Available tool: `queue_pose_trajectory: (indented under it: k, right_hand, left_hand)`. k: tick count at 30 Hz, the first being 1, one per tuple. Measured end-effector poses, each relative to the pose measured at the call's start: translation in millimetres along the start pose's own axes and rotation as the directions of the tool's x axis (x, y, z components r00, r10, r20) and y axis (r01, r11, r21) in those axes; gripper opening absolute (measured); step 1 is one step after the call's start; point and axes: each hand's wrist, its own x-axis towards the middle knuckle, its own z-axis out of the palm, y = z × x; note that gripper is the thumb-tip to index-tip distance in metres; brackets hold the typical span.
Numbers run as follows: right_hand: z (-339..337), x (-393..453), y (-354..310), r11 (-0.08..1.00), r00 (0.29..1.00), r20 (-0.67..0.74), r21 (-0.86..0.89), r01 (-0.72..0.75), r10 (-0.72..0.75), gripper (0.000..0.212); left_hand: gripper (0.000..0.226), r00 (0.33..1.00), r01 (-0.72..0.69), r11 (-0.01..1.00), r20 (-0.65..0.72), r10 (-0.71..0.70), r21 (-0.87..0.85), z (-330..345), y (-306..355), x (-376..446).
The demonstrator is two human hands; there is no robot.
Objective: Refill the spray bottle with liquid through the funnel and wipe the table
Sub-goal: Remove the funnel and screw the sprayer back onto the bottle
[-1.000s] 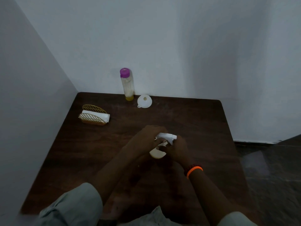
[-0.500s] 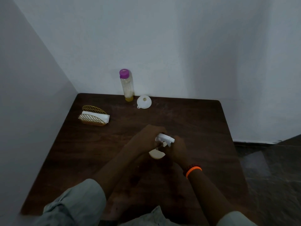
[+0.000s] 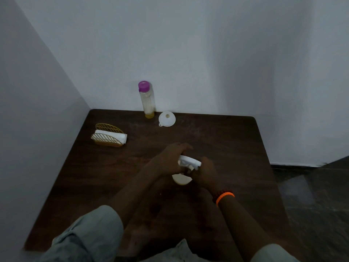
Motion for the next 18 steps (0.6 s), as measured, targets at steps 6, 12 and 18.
queue_pose_trajectory:
  k: [6,12,18]
  right_hand:
    - [-2.9,-0.2,-9.0,1.0,1.0,0.027,0.016,0.003,-0.003,0.043]
    - [-4.4,-0.1,-8.6,1.0,0.999,0.026,0.014,-0.022,0.022,0.033]
    - [-4.0,-1.6,-11.8,0.998,0.998,0.031,0.034,-0.05,0.049,0.046]
  left_hand:
    - [0.075,0.997,0.073,0.993,-0.032,-0.077,-0.09,4.6,-6.7,-6.5]
    - [0.075,0.991,0.084,0.983,-0.091,-0.1,-0.162,12.4,-6.3,-11.6]
    - [0.07,0.969,0.16,0.967,-0.154,-0.192,-0.2,18.1,0.7,-14.1]
